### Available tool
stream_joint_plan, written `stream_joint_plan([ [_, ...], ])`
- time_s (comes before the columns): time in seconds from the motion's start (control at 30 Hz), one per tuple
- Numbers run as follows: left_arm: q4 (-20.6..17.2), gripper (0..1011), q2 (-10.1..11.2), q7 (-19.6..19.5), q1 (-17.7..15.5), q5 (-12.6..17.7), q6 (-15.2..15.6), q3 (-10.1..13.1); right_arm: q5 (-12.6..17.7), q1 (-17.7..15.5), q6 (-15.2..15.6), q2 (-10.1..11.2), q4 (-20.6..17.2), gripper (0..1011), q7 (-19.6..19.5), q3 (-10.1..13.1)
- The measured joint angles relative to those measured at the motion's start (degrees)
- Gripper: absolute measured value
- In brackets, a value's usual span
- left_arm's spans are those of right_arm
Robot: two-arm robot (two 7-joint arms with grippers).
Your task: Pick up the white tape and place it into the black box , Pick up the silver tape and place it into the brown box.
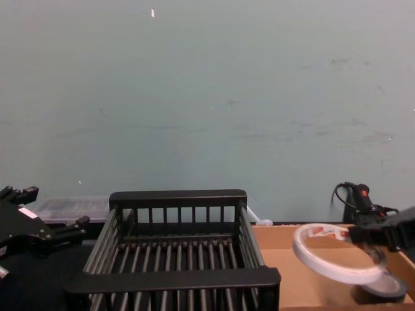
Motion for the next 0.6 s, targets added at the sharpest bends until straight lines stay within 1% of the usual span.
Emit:
stream_joint_plan([
  [0.23,0.0,1001,0.0,0.0,0.0,0.0,0.0,0.0,-0.9,2.5,0.2,-1.4,1.4,86,0.5,-1.6],
  [0.43,0.0,1001,0.0,0.0,0.0,0.0,0.0,0.0,-2.4,5.4,0.1,-3.0,3.2,86,1.6,-3.9],
  [0.47,0.0,1001,0.0,0.0,0.0,0.0,0.0,0.0,-2.4,5.4,0.1,-3.0,3.2,86,1.6,-3.9],
  [0.6,0.0,1001,0.0,0.0,0.0,0.0,0.0,0.0,-3.3,7.0,-0.1,-4.1,4.3,86,2.2,-5.0],
])
